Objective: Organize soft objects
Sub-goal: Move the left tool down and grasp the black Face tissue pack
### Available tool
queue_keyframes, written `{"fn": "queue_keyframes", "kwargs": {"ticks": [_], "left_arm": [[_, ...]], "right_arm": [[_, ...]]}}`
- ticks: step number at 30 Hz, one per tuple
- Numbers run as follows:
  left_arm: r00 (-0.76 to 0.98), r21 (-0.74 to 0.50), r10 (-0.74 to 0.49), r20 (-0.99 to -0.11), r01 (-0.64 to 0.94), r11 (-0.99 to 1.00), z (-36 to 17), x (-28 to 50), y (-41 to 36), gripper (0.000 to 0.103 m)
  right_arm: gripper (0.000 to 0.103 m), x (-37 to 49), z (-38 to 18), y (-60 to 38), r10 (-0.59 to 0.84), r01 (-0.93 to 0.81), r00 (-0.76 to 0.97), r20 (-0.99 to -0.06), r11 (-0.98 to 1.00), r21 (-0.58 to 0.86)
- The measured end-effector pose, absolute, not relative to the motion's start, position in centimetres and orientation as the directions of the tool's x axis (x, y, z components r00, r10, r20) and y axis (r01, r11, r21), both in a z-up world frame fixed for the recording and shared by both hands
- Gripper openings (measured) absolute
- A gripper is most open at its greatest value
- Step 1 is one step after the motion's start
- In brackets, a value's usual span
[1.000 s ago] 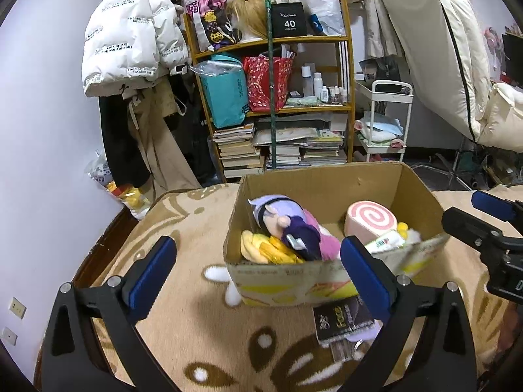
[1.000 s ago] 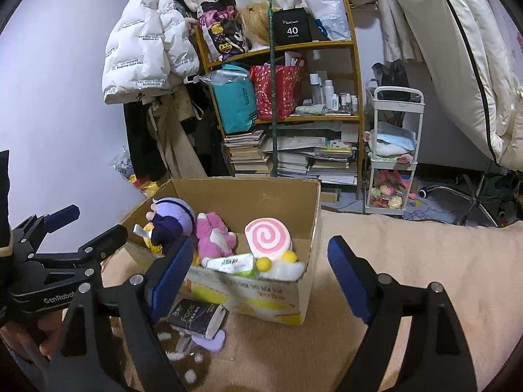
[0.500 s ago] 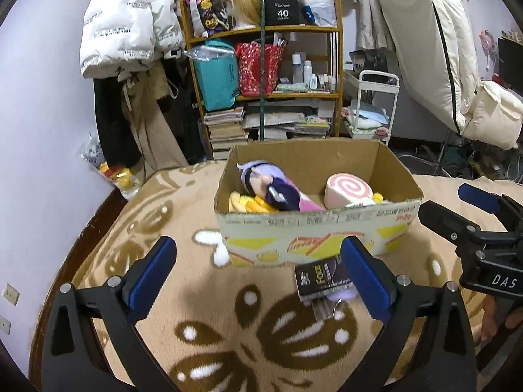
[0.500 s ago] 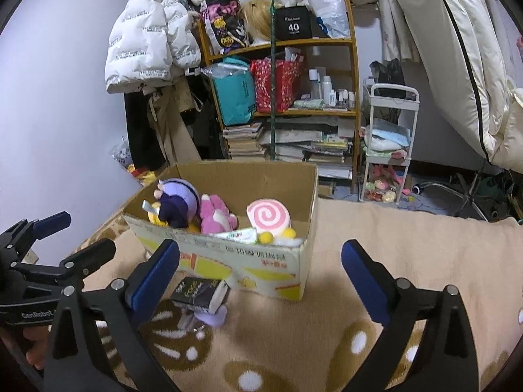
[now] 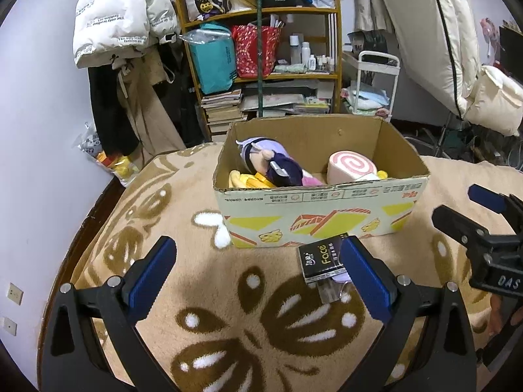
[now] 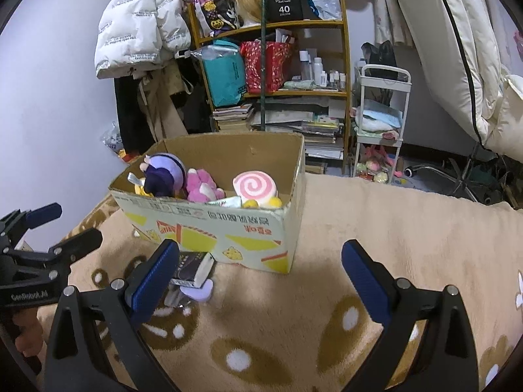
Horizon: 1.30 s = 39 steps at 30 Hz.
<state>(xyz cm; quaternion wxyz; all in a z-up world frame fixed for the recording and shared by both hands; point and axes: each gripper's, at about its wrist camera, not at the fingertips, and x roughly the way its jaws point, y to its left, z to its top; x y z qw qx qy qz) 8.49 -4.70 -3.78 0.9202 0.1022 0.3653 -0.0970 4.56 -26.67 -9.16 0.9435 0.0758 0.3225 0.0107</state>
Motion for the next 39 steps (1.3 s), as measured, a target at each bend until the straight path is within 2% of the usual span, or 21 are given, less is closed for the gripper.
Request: {"fn": "queue_keyframes", "kwargs": {"ticks": [16,39], "left_arm": [[0.612,-0.001,-0.183,-0.77,0.286,0.958,-5.8,12.0,-6.1,0.099],[0.437,-0.063,-0.199,-0.877,0.306,0.95,-11.1,15.5,-9.4,0.099]], "right_arm": [[0.103,6.3,-11.9,-25.3,0.075,0.008,0.734,-0.675,0.993,0.12],[0.103,8.4,-15.5,-22.7,0.093,-0.033,0.636,-0.766,0.995,0.094]]}}
